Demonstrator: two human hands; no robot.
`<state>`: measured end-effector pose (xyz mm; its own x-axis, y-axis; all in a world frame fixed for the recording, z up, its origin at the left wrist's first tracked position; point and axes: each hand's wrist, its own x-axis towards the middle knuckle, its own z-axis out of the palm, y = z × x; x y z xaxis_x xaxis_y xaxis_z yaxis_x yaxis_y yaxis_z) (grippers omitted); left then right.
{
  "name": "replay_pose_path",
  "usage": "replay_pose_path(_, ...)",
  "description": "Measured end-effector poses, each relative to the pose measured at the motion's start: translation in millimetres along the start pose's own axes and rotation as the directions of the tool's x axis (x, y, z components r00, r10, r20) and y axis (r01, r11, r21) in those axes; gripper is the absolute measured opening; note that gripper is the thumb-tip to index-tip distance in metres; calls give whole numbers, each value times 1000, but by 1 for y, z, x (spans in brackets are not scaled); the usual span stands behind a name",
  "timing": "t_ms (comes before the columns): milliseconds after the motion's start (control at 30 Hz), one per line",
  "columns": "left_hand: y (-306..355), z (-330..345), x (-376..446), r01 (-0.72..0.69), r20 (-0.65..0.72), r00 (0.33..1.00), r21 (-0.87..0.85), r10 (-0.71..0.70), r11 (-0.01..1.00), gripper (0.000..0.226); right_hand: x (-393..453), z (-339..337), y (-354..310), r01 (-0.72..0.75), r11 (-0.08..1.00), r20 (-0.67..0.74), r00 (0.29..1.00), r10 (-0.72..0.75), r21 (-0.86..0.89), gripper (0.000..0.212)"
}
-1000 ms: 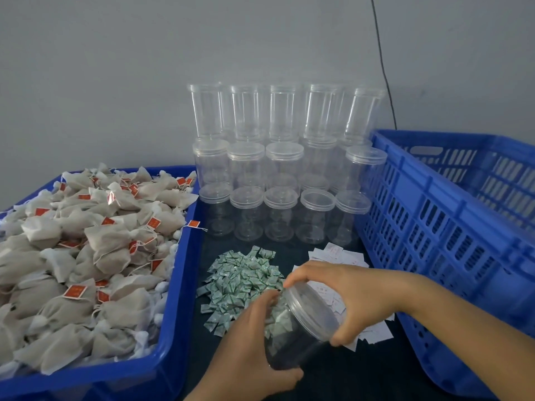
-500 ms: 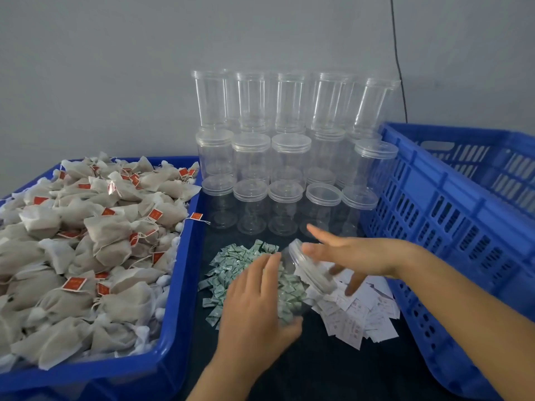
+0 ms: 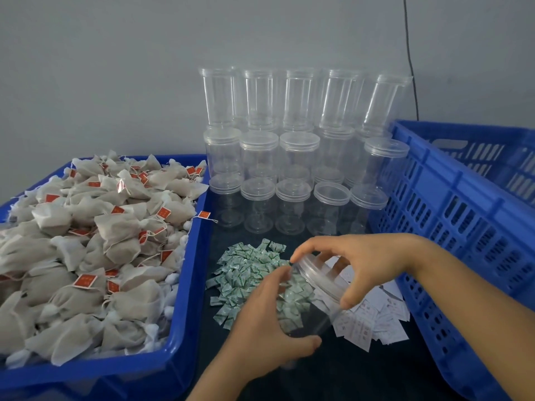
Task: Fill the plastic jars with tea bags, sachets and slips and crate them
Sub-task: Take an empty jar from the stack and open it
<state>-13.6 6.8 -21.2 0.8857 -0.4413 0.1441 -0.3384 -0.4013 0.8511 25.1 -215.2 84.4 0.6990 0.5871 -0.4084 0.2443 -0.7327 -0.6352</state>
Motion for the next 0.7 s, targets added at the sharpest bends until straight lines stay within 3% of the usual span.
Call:
replay_pose_path(100, 4, -10, 3, 90, 195, 980, -280, -35, 956, 89, -2, -4, -5, 91, 996, 23, 996, -91, 1, 82)
replay_pose_path(267, -4, -12, 5, 261, 392, 920, -601, -7, 755, 87, 2, -8, -2, 189, 973, 58, 979, -197, 130, 90)
replay_pose_path(467, -9, -4, 10, 416, 544, 832, -741, 109, 527, 101, 14, -7, 10, 311, 904, 86, 933, -348, 293, 88)
replay_pose_path(600, -10, -5, 12, 432, 556, 825, -737, 103, 520, 97, 21, -2, 23, 358, 837, 74, 903, -422, 413, 93)
replay_pose_path(700, -7, -7, 14, 422, 565, 808, -755, 170, 503, 93, 26, 0, 29, 455, 728, 14, 844, -537, 513, 90)
